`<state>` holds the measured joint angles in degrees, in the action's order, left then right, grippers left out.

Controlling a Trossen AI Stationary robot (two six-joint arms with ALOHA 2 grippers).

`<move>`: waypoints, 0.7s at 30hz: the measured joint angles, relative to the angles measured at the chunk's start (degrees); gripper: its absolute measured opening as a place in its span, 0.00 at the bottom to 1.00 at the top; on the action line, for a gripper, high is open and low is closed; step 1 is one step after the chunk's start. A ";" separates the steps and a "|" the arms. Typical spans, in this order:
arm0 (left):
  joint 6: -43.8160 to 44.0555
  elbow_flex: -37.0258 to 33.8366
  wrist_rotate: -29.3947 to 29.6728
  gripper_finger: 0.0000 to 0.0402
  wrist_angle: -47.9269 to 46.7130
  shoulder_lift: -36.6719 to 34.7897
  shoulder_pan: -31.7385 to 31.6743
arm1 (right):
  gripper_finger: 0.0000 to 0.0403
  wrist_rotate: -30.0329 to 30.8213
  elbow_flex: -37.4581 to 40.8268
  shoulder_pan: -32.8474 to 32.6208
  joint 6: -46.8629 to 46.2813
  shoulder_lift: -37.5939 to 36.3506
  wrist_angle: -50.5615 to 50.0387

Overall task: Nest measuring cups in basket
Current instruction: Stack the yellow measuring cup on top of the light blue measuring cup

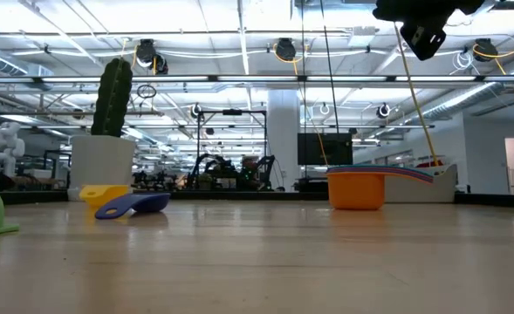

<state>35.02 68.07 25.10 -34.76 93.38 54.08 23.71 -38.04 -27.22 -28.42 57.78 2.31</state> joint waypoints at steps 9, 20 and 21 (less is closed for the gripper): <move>12.03 0.00 8.31 0.51 -32.33 1.11 -5.37 | 0.08 0.08 0.00 0.77 0.83 0.00 0.50; -16.70 -14.62 10.58 0.52 -35.02 2.01 -20.38 | 0.08 0.01 0.01 0.76 4.56 0.00 1.13; -18.91 -16.25 10.60 0.52 -33.87 2.01 -21.73 | 0.08 0.00 0.02 0.76 4.98 0.00 1.38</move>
<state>16.11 51.82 35.69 -68.62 95.39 32.35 23.71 -38.02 -26.46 -23.45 57.78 3.69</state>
